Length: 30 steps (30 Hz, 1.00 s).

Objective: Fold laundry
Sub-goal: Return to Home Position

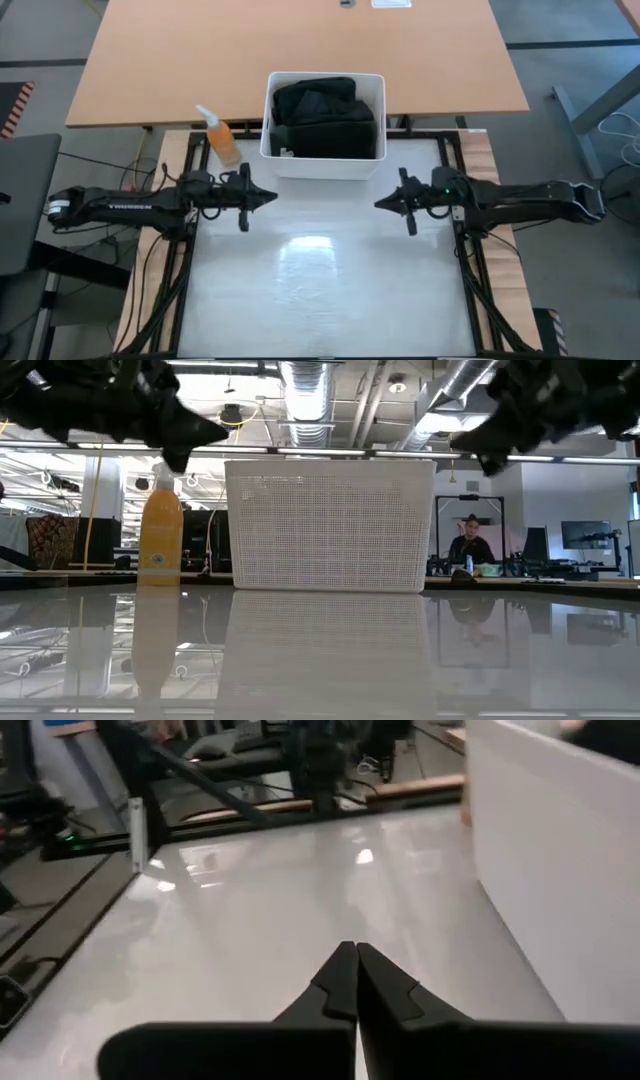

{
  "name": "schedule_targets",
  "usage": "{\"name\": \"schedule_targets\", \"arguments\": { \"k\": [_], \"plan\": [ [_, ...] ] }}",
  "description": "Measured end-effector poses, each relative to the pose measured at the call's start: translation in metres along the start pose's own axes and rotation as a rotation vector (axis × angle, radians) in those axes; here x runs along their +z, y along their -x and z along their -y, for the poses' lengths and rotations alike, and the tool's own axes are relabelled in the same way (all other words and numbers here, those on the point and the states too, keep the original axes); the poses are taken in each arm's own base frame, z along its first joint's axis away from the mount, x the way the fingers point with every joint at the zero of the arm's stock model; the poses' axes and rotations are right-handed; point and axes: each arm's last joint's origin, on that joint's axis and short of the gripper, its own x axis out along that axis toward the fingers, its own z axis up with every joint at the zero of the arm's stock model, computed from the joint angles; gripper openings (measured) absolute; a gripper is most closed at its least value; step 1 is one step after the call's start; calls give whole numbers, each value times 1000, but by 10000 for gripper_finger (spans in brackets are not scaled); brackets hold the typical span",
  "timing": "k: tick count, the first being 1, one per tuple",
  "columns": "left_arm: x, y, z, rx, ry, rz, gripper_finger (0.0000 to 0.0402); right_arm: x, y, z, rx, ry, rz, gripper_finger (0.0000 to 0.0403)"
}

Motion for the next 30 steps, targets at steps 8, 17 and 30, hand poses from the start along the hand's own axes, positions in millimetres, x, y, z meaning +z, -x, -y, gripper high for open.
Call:
{"name": "schedule_targets", "arguments": {
  "k": [8, 17, 30],
  "plan": [
    [-22, 32, -6, 89, 93, 74, 0, -42, 19, 3, -99, -108, 90, 25],
    [-53, 50, -4, 85, 200, 80, 0, -80, 27, -8, -168, -219, 104, 21],
    [-60, 65, 3, 79, 141, 40, 0, -96, 41, -32, -206, -147, 23, 20]
  ]
}}
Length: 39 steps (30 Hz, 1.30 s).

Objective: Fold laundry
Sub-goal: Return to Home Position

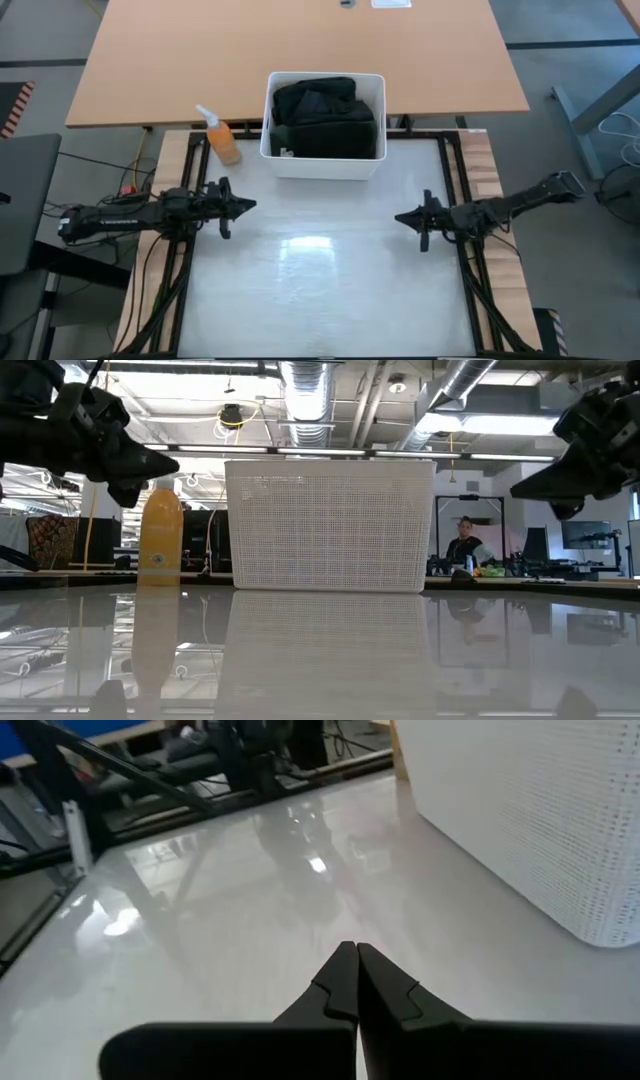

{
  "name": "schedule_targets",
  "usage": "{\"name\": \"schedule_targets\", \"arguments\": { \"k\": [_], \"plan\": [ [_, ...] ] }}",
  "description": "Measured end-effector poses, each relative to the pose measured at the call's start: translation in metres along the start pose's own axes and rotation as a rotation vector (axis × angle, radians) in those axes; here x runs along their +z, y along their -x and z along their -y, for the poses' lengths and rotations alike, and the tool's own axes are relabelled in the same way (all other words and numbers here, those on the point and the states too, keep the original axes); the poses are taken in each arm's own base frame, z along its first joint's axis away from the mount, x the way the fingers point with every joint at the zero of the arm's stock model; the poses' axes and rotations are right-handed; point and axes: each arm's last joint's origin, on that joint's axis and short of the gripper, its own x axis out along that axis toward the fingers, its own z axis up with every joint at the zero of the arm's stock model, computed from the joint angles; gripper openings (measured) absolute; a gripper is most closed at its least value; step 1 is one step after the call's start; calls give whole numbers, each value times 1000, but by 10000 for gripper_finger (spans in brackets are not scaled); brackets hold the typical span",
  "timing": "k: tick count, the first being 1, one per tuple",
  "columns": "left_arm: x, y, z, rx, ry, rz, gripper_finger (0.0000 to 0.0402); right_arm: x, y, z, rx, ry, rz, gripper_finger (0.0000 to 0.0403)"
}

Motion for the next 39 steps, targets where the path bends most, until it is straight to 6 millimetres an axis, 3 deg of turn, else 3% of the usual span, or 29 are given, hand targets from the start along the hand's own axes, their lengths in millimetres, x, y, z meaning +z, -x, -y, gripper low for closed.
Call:
{"name": "schedule_targets", "arguments": {
  "k": [12, 19, 24, 39],
  "plan": [
    [0, 12, -2, 40, -49, 35, 0, 11, 24, 7, 55, 109, 101, 19],
    [-1, 11, -3, 43, -125, 19, 0, 12, 23, 5, 87, 145, 123, 23],
    [-2, 11, -3, 46, -99, 12, 0, 12, 23, 7, 33, 54, 124, 24],
    [-2, 11, -3, 43, -89, 10, 0, 12, 23, 7, 33, 61, 122, 25]
  ]
}}
